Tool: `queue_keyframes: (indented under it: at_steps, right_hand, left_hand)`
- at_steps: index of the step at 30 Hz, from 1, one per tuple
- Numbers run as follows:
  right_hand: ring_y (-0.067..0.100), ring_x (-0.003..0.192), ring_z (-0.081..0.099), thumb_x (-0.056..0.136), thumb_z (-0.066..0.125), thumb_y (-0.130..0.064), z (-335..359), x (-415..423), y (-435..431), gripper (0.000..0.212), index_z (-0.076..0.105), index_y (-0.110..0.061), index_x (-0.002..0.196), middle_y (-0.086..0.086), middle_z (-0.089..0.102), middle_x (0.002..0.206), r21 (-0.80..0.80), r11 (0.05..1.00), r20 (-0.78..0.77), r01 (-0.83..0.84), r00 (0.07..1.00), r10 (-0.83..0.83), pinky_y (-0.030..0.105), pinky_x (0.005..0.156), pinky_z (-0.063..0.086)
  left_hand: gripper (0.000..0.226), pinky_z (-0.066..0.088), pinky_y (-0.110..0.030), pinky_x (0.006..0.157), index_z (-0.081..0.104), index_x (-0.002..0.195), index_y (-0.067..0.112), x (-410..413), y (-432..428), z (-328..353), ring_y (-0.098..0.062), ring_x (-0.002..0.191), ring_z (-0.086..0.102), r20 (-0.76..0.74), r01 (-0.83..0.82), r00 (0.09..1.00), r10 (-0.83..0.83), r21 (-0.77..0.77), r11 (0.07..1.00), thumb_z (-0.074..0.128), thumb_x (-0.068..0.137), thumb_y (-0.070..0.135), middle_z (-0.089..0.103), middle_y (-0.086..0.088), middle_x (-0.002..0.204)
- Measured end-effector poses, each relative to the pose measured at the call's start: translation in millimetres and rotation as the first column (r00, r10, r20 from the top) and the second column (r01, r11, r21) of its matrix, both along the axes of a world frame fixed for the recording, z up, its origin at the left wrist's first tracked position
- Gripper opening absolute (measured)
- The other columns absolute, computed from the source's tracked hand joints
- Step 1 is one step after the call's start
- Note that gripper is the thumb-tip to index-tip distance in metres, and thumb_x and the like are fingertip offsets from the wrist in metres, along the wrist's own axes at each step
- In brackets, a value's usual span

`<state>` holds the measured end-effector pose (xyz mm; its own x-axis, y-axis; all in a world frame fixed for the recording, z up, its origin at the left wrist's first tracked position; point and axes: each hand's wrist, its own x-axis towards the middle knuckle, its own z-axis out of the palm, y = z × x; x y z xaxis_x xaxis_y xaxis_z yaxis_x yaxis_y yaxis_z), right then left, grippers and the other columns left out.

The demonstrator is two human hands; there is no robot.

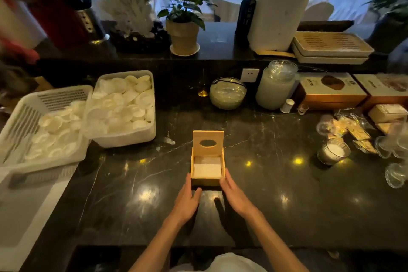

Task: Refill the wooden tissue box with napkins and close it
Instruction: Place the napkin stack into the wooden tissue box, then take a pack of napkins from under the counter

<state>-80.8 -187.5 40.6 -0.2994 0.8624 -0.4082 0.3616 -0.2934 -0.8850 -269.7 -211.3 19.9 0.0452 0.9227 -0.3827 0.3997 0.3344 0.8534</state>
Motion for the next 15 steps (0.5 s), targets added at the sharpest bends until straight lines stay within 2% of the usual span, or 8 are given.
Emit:
queue_keyframes:
  at_steps: [2,3,4,6,9,10,12,15]
  right_hand:
    - [0.019,0.151,0.005,0.099,0.026,-0.059,-16.6,17.7,-17.6,0.059,0.003,-0.046,0.152,-0.014,0.012,0.162,0.019,0.989,0.251,-0.144,0.959,0.134,0.054,0.119,0.007]
    - [0.022,0.152,-0.003,0.098,0.024,-0.062,-26.2,27.2,-26.6,0.062,0.004,-0.044,0.153,-0.011,0.006,0.164,-0.020,0.975,0.392,-0.223,0.895,0.213,0.062,0.117,0.002]
    - [0.025,0.151,-0.010,0.097,0.022,-0.063,-35.6,35.7,-35.5,0.063,0.005,-0.042,0.154,-0.008,0.000,0.165,-0.070,0.950,0.502,-0.305,0.812,0.298,0.067,0.115,-0.002]
    - [0.028,0.149,-0.020,0.097,0.022,-0.062,-53.4,48.5,-52.9,0.064,0.002,-0.040,0.154,-0.006,-0.011,0.165,-0.113,0.893,0.633,-0.435,0.661,0.402,0.070,0.113,-0.006]
    - [0.032,0.147,-0.024,0.096,0.027,-0.062,-70.6,63.1,-71.6,0.071,-0.006,-0.038,0.154,-0.003,-0.018,0.164,-0.022,0.828,0.755,-0.560,0.534,0.381,0.070,0.113,-0.006]
    - [0.033,0.147,-0.024,0.096,0.028,-0.061,-72.5,65.3,-75.2,0.072,-0.007,-0.037,0.154,-0.002,-0.018,0.164,-0.015,0.808,0.772,-0.589,0.507,0.384,0.069,0.113,-0.006]
    - [0.035,0.148,-0.022,0.097,0.031,-0.060,-70.9,65.4,-78.5,0.074,-0.008,-0.036,0.154,0.000,-0.017,0.164,-0.035,0.785,0.783,-0.619,0.471,0.406,0.070,0.112,-0.005]
    - [0.037,0.148,-0.020,0.097,0.036,-0.057,-68.0,62.0,-78.4,0.076,-0.008,-0.034,0.155,0.001,-0.017,0.164,-0.048,0.799,0.791,-0.599,0.466,0.397,0.071,0.111,-0.003]
  left_hand:
    - [0.060,0.010,-0.063,0.119,0.008,0.152,0.047,5.0,-26.0,-14.7,-0.023,0.151,0.014,-0.309,0.014,0.950,-0.051,-0.121,0.993,0.036,0.100,0.050,0.016,0.007,0.164]
    - [0.061,0.001,-0.065,0.118,0.003,0.154,0.043,7.8,-42.5,-25.3,-0.028,0.152,-0.001,-0.431,0.028,0.894,-0.125,-0.225,0.974,0.030,0.100,0.053,0.002,0.004,0.166]
    - [0.062,-0.004,-0.065,0.115,-0.002,0.154,0.041,11.1,-60.1,-31.9,-0.030,0.151,-0.014,-0.491,0.045,0.848,-0.199,-0.307,0.951,0.026,0.101,0.054,-0.010,0.003,0.165]
    - [0.069,-0.006,-0.064,0.115,-0.020,0.149,0.043,19.0,-96.7,-42.5,-0.027,0.145,-0.028,-0.592,0.071,0.762,-0.262,-0.325,0.943,0.026,0.099,0.056,-0.024,0.003,0.162]
    - [0.080,0.009,-0.062,0.119,-0.040,0.135,0.046,32.7,-140.7,-58.0,-0.028,0.147,-0.018,-0.749,0.023,0.643,-0.160,-0.190,0.981,0.024,0.090,0.063,-0.014,-0.004,0.164]
    - [0.082,0.010,-0.060,0.120,-0.039,0.137,0.046,36.9,-149.0,-54.9,-0.031,0.150,-0.014,-0.758,0.017,0.625,-0.188,-0.227,0.974,0.026,0.090,0.063,-0.016,-0.004,0.163]
    - [0.081,0.002,-0.058,0.121,-0.025,0.148,0.038,45.4,-153.6,-43.0,-0.032,0.151,-0.014,-0.736,-0.001,0.630,-0.247,-0.320,0.948,0.032,0.094,0.060,-0.022,-0.003,0.162]
    - [0.075,-0.006,-0.058,0.120,-0.008,0.155,0.034,53.0,-136.9,-29.6,-0.032,0.151,-0.012,-0.740,-0.044,0.613,-0.275,-0.380,0.924,0.032,0.097,0.059,-0.015,-0.003,0.165]
